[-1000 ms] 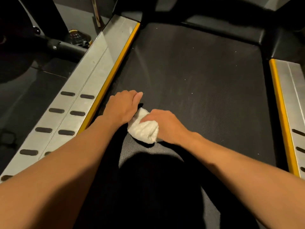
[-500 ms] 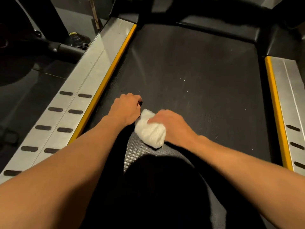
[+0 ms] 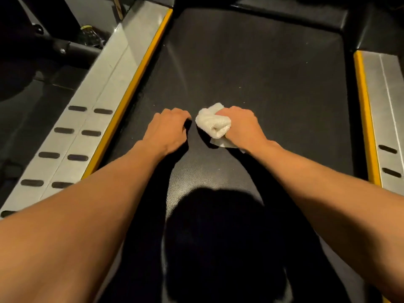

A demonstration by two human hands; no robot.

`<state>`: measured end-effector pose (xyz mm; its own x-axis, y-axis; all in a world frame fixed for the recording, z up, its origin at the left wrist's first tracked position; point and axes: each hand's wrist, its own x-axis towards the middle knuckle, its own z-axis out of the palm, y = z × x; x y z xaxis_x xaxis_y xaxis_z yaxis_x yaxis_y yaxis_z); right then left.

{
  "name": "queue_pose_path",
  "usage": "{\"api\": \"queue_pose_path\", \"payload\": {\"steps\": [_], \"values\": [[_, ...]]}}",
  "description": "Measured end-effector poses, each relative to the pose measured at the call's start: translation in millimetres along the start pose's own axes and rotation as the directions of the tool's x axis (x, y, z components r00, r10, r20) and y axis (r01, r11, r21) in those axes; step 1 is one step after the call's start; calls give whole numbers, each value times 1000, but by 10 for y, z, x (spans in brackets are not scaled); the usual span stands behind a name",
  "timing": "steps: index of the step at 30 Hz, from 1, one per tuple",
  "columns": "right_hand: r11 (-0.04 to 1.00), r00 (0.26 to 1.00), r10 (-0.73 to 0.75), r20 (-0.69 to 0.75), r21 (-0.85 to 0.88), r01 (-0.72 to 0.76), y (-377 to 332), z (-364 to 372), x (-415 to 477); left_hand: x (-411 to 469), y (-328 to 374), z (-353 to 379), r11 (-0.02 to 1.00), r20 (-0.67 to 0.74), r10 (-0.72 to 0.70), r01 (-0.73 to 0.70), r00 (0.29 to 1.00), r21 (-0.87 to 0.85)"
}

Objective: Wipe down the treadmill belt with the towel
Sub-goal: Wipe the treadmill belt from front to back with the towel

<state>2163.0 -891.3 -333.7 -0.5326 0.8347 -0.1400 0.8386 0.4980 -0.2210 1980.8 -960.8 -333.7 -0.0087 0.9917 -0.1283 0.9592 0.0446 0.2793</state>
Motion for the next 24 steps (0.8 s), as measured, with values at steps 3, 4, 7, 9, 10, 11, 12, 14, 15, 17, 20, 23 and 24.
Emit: {"api": "queue_pose_path", "payload": {"steps": [3,4,7,9,10,11,12,14,15,17,20,23,24], "values": [[990,995,-95,30,104,92,-58,49,-275,-5,13,11,999,21,-36,36,999,5],[975,978,-190,79,134,179,-185,105,-469,4,15,16,999,21,-39,38,999,14],[942,935,-321,151,150,299,-270,180,-678,31,41,48,999,18,-36,35,999,42],[983,979,-185,91,34,183,-52,133,-459,29,71,80,999,28,-24,23,999,47],[994,994,-102,36,40,101,83,88,-352,26,86,93,999,32,-13,11,999,52],[996,999,-33,-6,83,33,197,38,-293,26,100,101,998,36,-3,1,999,56],[995,1000,-9,-18,97,11,254,19,-295,29,116,103,998,42,2,-4,999,58],[993,996,-77,49,95,72,194,52,-505,53,170,97,998,46,7,-9,999,56],[983,981,-150,125,125,134,87,95,-655,63,199,96,998,42,9,-12,999,57],[951,944,-271,188,205,232,-65,105,-891,92,263,98,998,36,25,-28,999,60],[991,989,-132,64,19,131,153,-13,-683,86,345,123,997,56,48,-52,997,63],[995,995,89,-44,49,-87,586,-88,-453,65,409,157,993,64,74,-79,995,82],[992,993,109,-44,61,-106,646,-82,-487,62,433,158,993,70,78,-84,994,87]]}}
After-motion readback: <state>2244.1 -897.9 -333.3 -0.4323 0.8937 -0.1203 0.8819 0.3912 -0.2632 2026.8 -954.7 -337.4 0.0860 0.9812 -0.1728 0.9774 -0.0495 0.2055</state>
